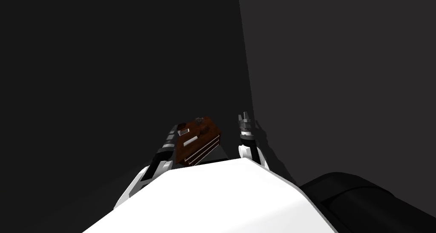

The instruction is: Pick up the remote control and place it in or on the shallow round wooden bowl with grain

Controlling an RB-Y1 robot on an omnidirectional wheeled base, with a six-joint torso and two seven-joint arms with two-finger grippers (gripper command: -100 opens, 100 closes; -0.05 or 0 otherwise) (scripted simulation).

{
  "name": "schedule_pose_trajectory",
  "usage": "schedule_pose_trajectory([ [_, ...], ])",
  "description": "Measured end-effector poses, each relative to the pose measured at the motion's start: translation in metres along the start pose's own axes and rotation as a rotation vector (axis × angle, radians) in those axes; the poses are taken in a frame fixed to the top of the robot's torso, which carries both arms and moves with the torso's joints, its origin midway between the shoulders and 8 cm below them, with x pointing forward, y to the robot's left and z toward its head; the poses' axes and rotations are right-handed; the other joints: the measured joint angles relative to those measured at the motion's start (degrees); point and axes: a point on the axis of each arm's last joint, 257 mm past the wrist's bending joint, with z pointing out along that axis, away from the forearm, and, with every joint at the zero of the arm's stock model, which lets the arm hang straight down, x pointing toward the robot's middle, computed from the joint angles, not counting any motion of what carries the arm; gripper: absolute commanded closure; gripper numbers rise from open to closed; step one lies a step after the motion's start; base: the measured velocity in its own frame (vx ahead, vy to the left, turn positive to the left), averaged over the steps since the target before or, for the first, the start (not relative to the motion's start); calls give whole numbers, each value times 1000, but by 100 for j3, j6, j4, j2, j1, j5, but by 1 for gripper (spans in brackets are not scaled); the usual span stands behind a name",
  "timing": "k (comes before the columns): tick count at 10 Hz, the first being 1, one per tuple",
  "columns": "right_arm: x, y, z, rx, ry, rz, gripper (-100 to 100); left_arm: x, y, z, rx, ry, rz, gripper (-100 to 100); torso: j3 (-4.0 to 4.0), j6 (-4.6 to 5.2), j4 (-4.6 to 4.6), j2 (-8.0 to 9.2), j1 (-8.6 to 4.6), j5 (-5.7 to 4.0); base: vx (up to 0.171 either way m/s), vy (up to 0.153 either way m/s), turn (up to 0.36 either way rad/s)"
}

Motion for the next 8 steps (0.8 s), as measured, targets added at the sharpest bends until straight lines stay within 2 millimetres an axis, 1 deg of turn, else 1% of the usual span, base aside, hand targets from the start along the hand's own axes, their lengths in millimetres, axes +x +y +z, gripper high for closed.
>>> schedule_pose_trajectory([
  [1, 0, 0, 0, 0, 0, 0, 0, -10, 11, 3, -32, -11, 6, -100, 0, 5, 0, 0, 4, 0, -36, 48, -138],
  [2, 0, 0, 0, 0, 0, 0, 0, -19, 21, 5, -62, -20, 8, -100, -1, 0, 0, -2, 4, 1, -14, 19, 32],
  [3, 0, 0, 0, 0, 0, 0, 0, -25, 29, 4, -83, -25, 9, -100, -4, -2, -2, -8, -5, -1, -27, 16, -309],
  [4, 0, 0, 0, 0, 0, 0, 0, -36, 37, 5, -106, -38, 12, -100, -4, 6, -1, -6, -7, -2, -35, 31, -140],
  [5, 0, 0, 0, 0, 0, 0, 0, -43, 49, 4, -133, -48, 12, -100, -3, -2, -1, -4, -4, -1, -18, 18, 42],
  [6, 0, 0, 0, 0, 0, 0, 0, -48, 60, 2, -152, -54, 13, -100, -5, -2, -2, -8, -7, -1, -32, 27, -237],
  [7, 0, 0, 0, 0, 0, 0, 0, -60, 74, 5, -184, -72, 15, -100, -4, 5, -1, -7, -4, -1, -36, 36, -184],
  [8, 0, 0, 0, 0, 0, 0, 0, -67, 85, 1, -217, -86, 15, -100, -2, -1, -1, -4, -2, -1, -48, 41, -312],
])
